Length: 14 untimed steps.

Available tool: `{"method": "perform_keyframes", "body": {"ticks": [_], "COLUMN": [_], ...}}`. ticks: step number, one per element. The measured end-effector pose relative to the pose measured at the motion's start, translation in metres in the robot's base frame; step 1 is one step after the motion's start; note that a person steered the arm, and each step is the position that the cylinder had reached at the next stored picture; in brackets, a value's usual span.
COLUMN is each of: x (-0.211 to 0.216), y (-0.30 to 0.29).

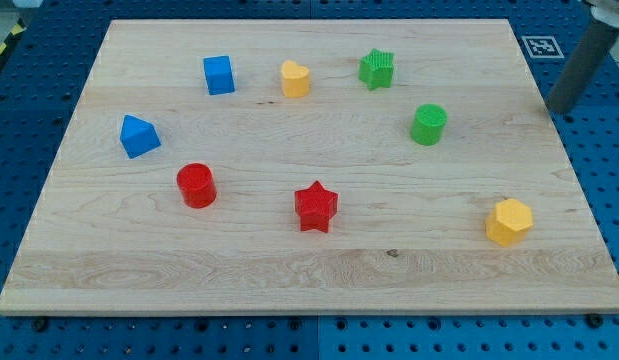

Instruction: Move the yellow hexagon to the bottom right side of the board

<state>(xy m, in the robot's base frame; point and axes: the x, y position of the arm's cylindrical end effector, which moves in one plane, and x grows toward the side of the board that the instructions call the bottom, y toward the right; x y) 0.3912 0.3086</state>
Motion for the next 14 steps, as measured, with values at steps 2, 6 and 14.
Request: {"method": "perform_keyframes", "body": {"ticks": [2,6,14], "x": [0.085,0.088,0.111], "y": [-0.049,-0.079,-0.147]}}
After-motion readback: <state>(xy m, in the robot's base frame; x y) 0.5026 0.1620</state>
